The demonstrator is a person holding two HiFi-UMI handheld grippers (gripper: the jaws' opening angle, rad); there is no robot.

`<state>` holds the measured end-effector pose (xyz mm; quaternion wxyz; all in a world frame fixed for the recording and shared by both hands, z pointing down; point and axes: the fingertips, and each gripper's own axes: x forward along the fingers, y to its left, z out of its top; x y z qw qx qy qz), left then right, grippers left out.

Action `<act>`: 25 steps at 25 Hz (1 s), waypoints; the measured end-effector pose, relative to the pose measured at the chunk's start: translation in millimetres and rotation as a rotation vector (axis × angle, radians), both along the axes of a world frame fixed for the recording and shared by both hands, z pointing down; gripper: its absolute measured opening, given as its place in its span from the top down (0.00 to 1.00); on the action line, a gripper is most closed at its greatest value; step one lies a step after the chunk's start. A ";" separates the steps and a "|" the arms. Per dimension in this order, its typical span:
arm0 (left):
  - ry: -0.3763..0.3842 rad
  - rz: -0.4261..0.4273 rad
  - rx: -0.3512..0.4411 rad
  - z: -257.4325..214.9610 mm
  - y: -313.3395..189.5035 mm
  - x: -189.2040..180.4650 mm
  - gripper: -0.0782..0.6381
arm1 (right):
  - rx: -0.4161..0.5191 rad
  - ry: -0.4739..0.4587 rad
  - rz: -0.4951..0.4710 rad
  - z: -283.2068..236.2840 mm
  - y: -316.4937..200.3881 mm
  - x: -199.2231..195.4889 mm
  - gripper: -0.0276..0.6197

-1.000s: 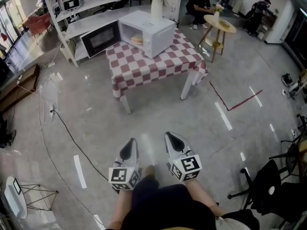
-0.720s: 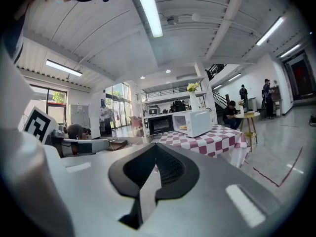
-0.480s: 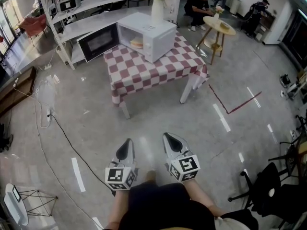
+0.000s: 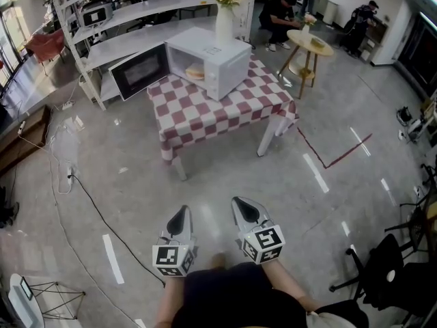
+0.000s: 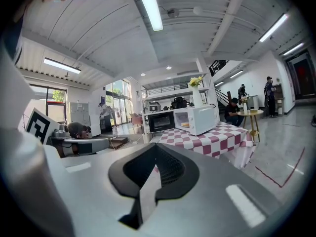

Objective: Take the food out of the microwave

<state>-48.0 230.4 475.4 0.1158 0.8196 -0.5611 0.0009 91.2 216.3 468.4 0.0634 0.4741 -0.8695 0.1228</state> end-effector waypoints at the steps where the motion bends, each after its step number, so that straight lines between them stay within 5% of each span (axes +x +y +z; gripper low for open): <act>1: 0.000 -0.001 0.002 -0.2 -0.8 -1.4 0.88 | 0.001 0.001 -0.003 0.1 -0.6 -1.1 0.96; 25: 0.019 -0.025 -0.030 13.6 3.9 -20.3 0.88 | -0.044 -0.003 -0.023 10.0 -3.6 -17.9 0.96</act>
